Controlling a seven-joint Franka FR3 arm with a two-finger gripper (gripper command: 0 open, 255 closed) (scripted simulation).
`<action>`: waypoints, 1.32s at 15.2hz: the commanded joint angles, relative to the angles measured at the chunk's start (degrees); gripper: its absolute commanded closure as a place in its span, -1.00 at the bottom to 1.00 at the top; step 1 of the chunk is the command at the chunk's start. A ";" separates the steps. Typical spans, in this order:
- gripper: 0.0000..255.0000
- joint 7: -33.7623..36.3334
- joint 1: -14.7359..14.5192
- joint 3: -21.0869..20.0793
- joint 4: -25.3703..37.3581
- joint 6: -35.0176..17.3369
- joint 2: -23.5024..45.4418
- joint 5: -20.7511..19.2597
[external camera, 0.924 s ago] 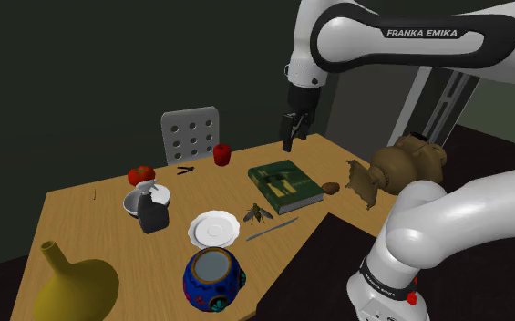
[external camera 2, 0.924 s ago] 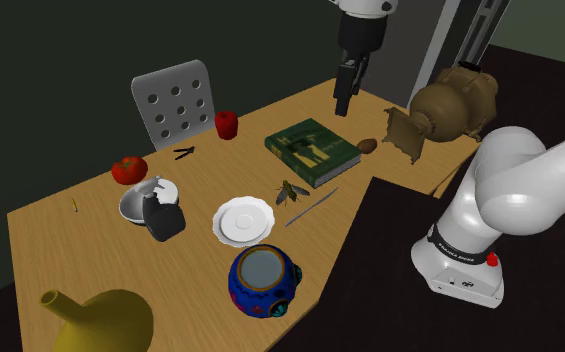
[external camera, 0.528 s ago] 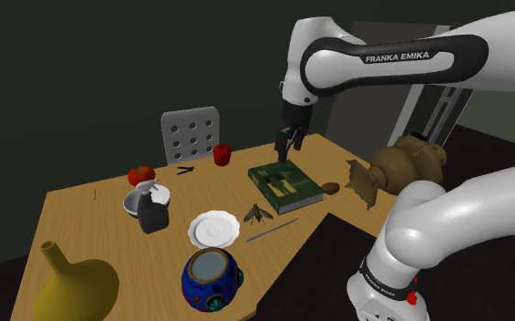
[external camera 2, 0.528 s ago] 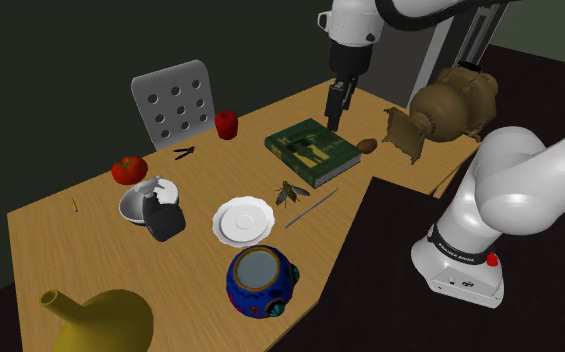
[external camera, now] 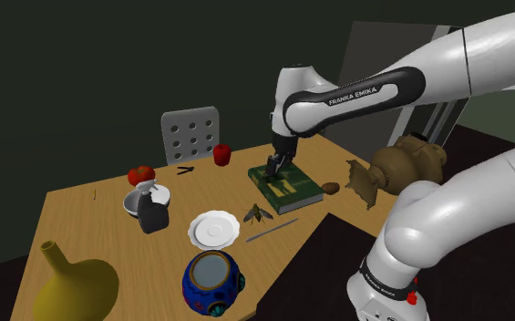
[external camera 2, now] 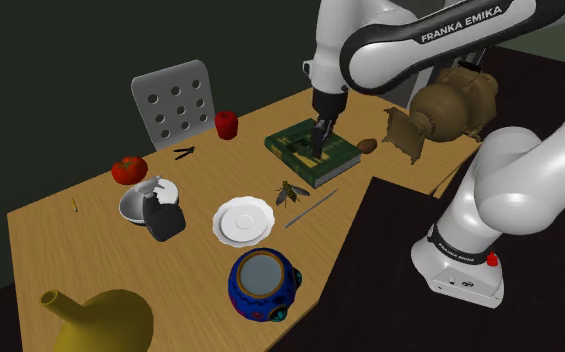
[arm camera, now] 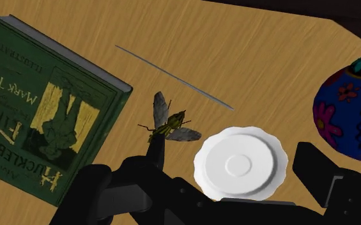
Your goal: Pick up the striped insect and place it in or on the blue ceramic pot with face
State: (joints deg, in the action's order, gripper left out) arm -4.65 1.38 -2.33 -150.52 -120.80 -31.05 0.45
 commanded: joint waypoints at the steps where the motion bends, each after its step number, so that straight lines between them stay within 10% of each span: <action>1: -1.00 -0.68 0.41 0.38 -0.95 -5.07 3.81 -0.48; 20: -1.00 -3.82 3.51 3.36 7.20 -43.29 48.90 -5.45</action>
State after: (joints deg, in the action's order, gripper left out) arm -8.48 4.91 0.95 -144.88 -162.97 15.29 -4.80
